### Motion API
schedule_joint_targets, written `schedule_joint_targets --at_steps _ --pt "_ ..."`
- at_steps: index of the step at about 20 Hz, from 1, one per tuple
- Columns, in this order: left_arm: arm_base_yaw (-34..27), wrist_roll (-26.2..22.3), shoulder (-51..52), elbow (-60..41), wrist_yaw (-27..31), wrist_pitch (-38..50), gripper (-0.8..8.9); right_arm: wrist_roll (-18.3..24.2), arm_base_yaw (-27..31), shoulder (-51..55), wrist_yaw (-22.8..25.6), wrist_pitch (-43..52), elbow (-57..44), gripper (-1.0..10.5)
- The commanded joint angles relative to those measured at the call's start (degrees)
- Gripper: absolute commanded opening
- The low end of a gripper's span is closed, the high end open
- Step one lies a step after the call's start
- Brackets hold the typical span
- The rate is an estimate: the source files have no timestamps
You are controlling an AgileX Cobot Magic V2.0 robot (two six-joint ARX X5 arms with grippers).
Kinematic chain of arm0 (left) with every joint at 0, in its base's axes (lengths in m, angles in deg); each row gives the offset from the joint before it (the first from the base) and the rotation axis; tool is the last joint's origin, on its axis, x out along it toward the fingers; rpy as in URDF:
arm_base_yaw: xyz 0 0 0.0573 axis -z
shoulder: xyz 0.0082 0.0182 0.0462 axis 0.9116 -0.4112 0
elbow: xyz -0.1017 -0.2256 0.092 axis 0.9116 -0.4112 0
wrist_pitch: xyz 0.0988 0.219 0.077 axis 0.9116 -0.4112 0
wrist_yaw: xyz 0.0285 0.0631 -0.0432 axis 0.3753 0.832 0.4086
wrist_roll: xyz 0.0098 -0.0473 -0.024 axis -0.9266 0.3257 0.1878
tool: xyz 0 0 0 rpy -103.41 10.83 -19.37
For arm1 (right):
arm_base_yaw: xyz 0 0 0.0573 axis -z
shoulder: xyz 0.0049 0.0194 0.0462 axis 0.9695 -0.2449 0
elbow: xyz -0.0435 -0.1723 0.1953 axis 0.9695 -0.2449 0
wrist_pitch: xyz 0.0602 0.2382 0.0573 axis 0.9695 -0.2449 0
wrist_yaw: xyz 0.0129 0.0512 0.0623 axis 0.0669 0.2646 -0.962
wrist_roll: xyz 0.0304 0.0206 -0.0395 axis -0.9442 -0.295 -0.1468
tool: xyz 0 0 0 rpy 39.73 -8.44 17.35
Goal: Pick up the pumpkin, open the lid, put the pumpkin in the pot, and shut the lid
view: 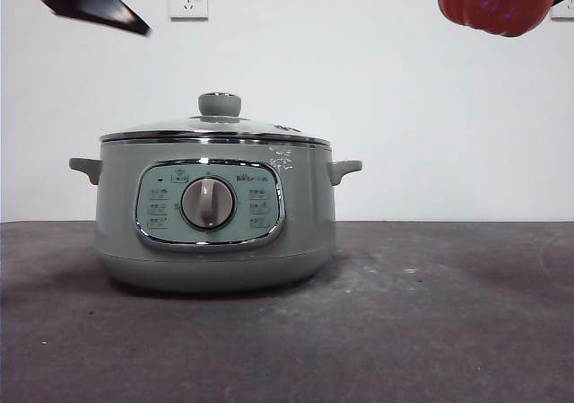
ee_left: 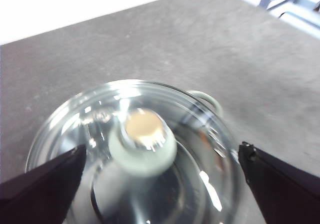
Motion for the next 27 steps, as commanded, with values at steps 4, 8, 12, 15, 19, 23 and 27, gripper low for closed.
schedule_joint_targets --at_steps 4,8,12,15,19,23,27 --pt "1.6 -0.7 -11.4 7.3 2.3 1.1 6.91 -0.9 -0.1 0.4 0.0 -0.5 0.2 -0.1" --pt "2.1 -1.6 -15.6 7.8 2.6 1.1 6.90 -0.9 -0.1 0.4 0.0 -0.5 0.2 -0.1" --pt "3.3 -1.8 -17.6 7.8 5.1 1.2 6.90 -0.9 -0.1 0.4 0.0 -0.5 0.2 -0.1" --pt "4.1 -1.8 -17.6 7.8 5.8 1.0 6.86 -0.9 -0.1 0.4 0.0 -0.5 0.2 -0.1" --pt "5.4 -1.8 -17.6 7.8 8.3 -0.1 4.93 -0.9 -0.1 0.4 0.0 -0.5 0.2 -0.1" --pt "6.1 -1.8 -17.6 7.8 8.4 -0.2 2.03 -0.9 -0.1 0.4 0.0 -0.5 0.2 -0.1" --pt "6.1 -1.7 -17.6 7.8 8.4 -0.7 -0.12 -0.9 -0.1 0.4 0.0 -0.5 0.2 -0.1"
